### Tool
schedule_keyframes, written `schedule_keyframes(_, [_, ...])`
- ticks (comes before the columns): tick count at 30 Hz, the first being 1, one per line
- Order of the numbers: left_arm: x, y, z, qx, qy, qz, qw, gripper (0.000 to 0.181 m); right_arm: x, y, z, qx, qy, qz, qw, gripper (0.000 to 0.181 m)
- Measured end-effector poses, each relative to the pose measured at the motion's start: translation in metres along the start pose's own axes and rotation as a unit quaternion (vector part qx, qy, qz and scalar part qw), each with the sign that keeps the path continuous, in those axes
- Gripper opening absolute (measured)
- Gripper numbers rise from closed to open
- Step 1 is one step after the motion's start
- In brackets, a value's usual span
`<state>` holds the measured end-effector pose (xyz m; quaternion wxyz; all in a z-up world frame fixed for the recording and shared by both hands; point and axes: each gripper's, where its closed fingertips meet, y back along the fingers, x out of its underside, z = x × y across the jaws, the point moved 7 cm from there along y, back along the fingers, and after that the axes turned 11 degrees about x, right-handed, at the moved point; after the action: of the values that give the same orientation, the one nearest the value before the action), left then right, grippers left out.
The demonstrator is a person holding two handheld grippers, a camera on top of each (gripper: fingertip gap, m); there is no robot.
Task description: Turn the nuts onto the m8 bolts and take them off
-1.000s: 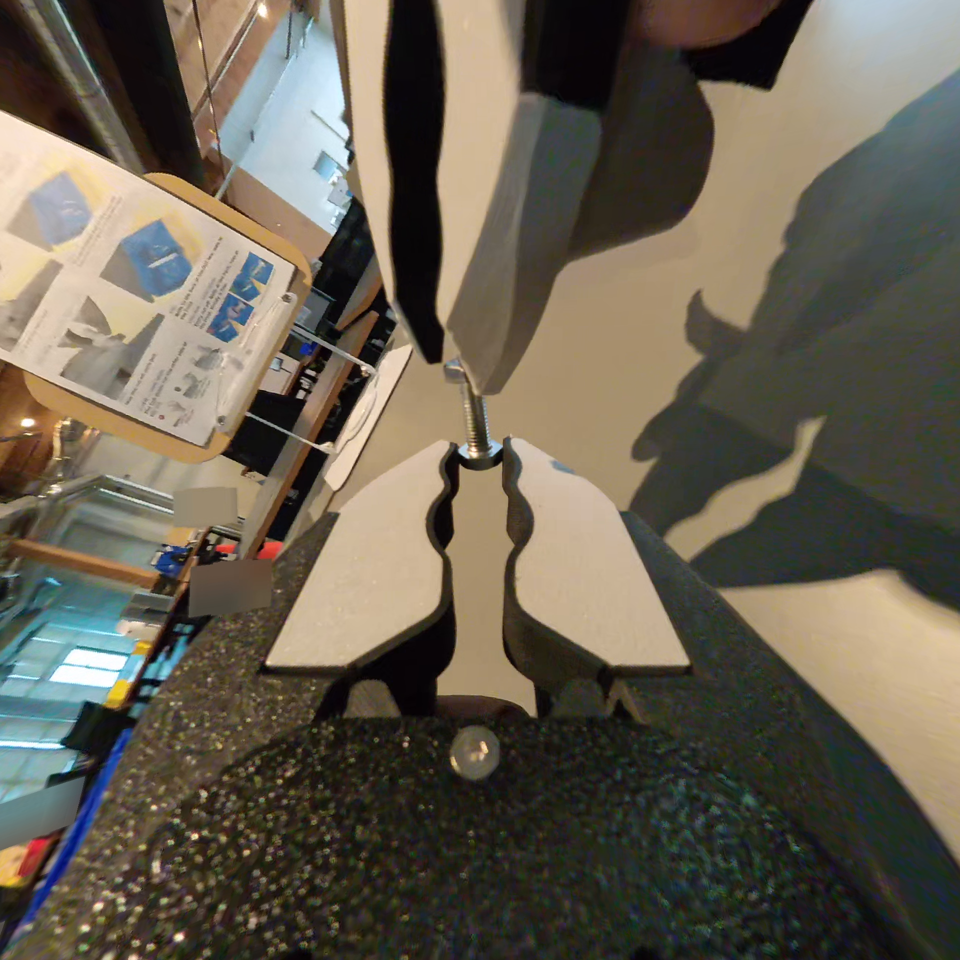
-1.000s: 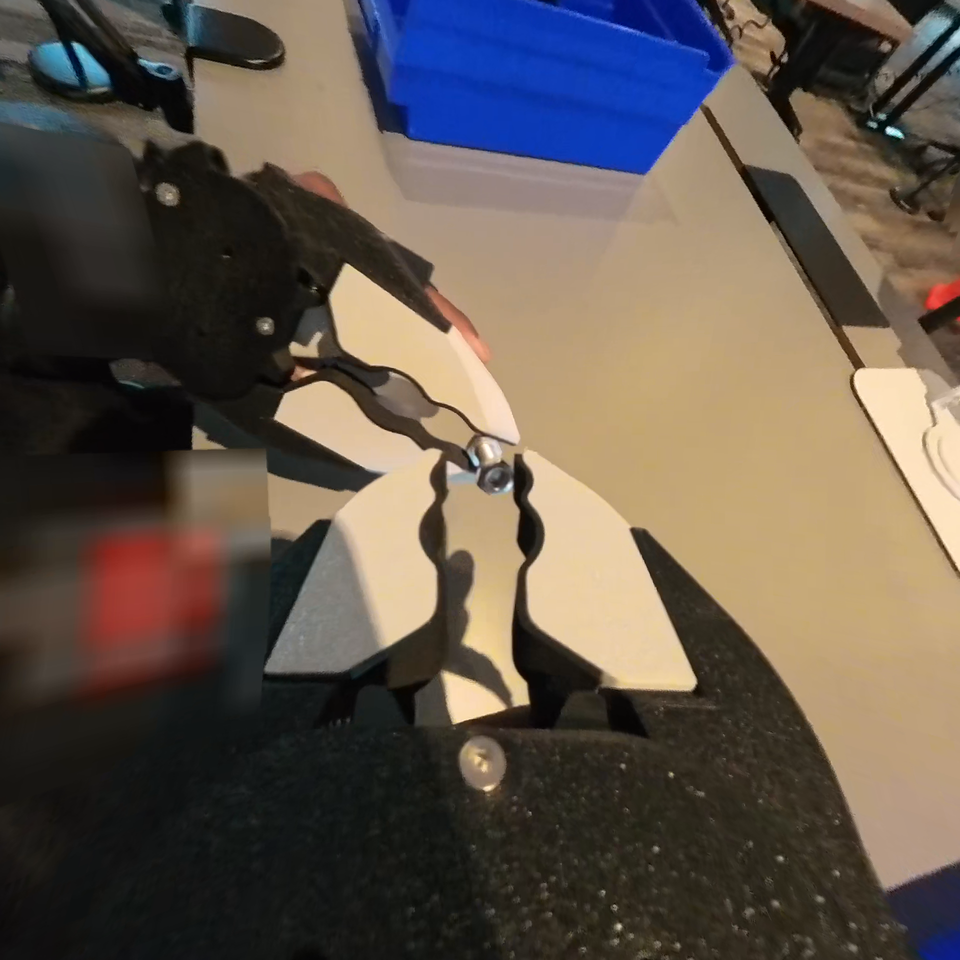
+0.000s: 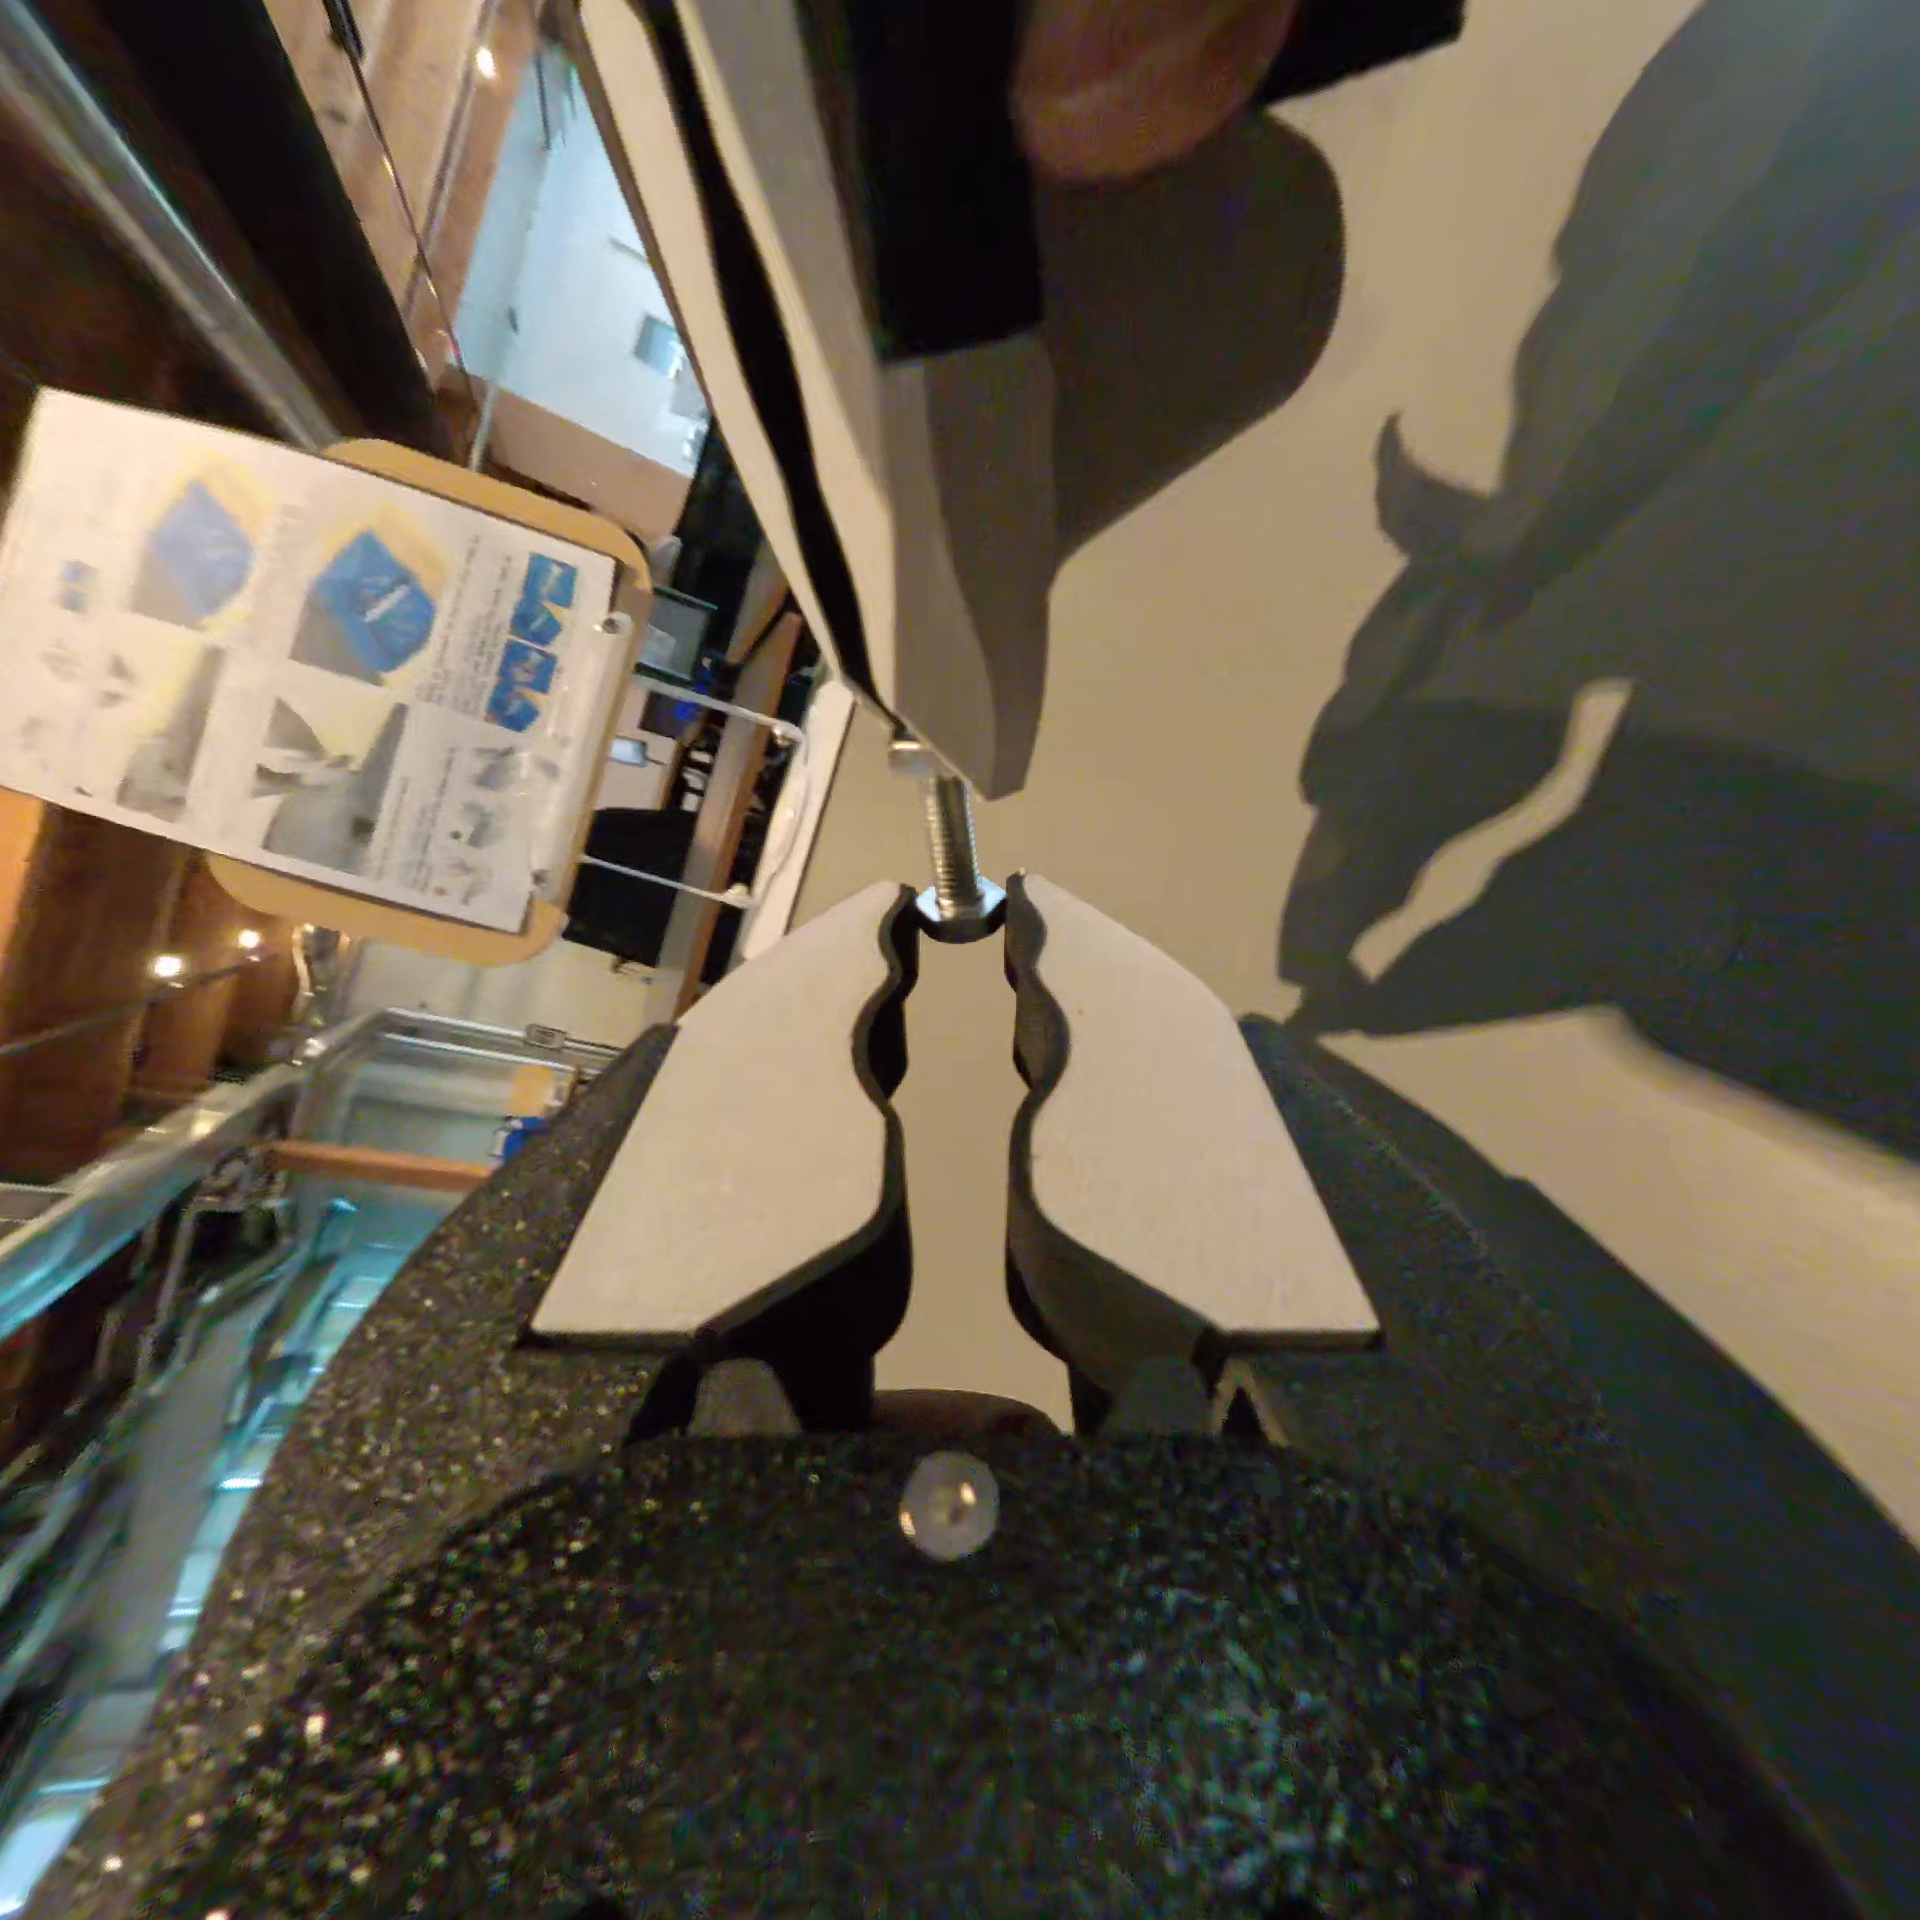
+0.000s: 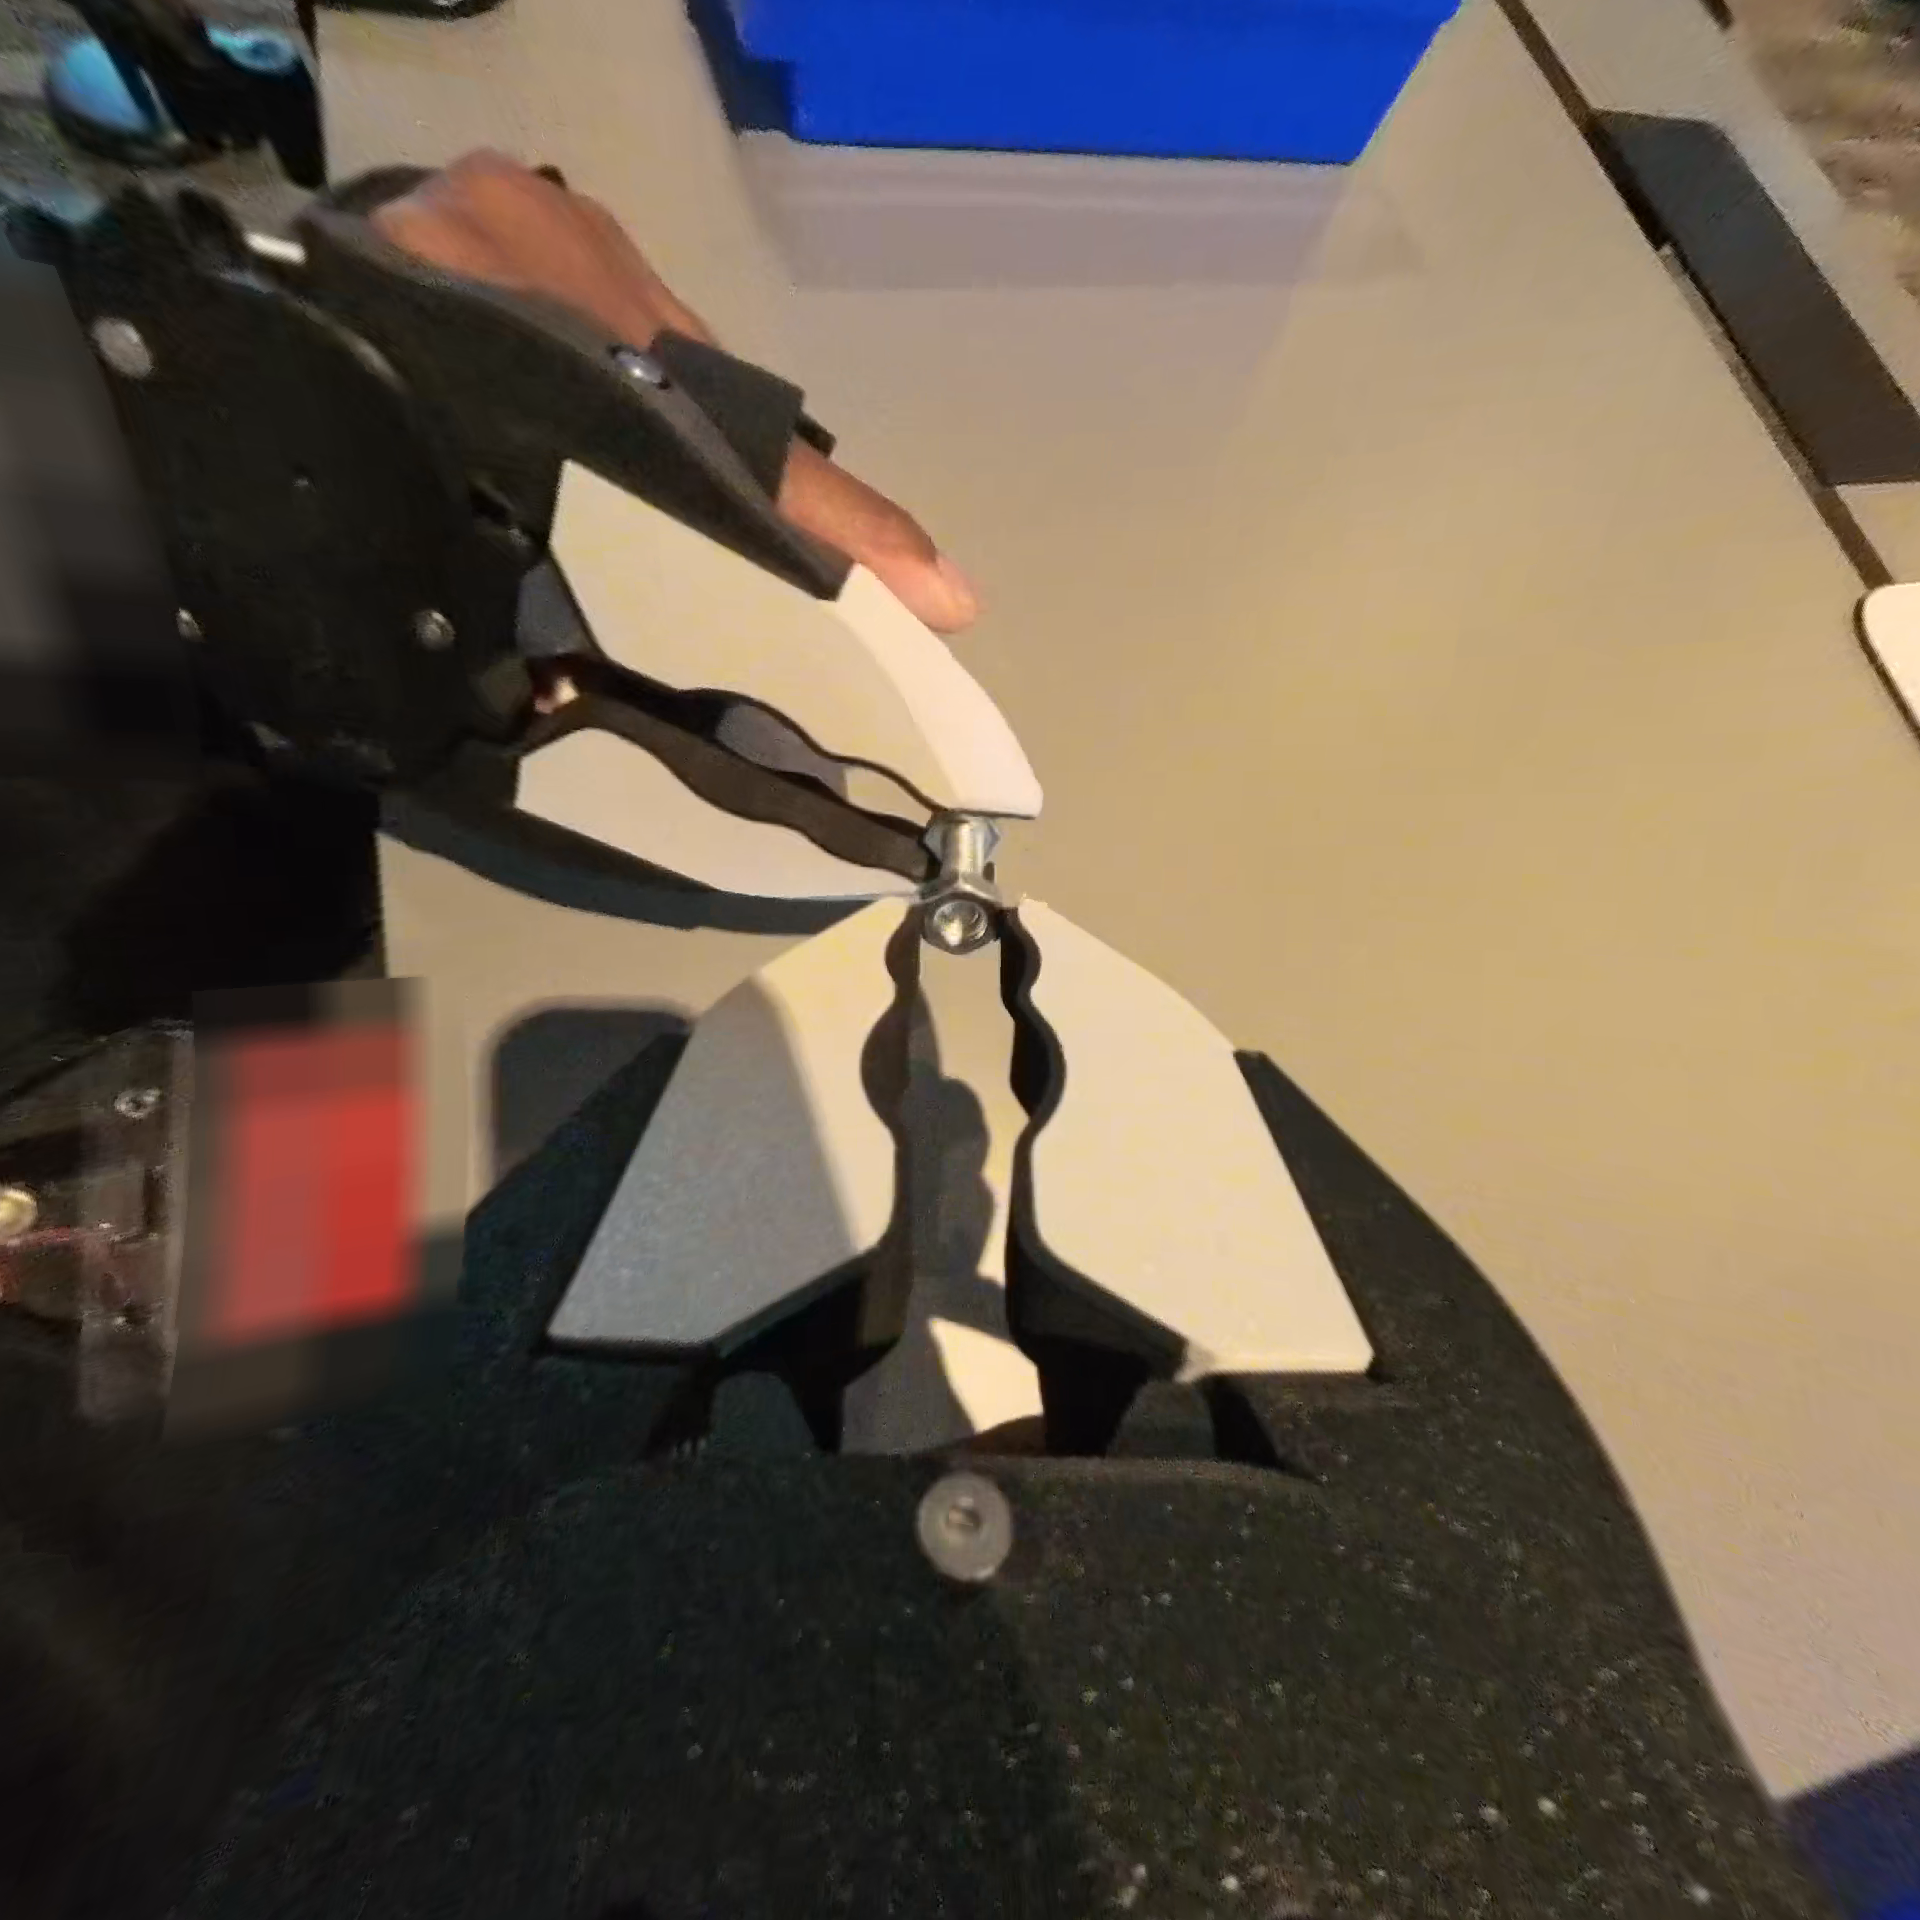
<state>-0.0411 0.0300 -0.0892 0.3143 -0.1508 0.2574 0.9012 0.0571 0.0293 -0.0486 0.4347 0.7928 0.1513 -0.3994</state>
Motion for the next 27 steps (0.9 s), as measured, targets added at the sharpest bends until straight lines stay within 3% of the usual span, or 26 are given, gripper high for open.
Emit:
schedule_keyframes(4, [0.001,-0.002,-0.001,0.05,0.077,-0.034,0.995,0.016,0.001,0.001,0.0,0.005,0.045,-0.013,0.999,0.034])
schedule_keyframes(7, [0.002,0.0,0.001,0.095,0.133,-0.079,0.983,0.015,0.003,0.008,-0.004,0.043,0.139,-0.035,0.989,0.041])
schedule_keyframes(12, [0.002,0.005,-0.002,0.179,0.182,-0.118,0.96,0.015,0.011,0.016,0.002,0.066,0.287,-0.057,0.954,0.037])
schedule_keyframes(19, [0.003,0.008,-0.007,0.214,0.158,-0.1,0.959,0.015,0.011,0.017,0.018,0.025,0.329,-0.087,0.94,0.027])
schedule_keyframes(27, [0.002,0.007,-0.012,0.194,0.091,-0.047,0.976,0.016,0.014,0.002,0.024,0.031,0.343,-0.053,0.937,0.014])
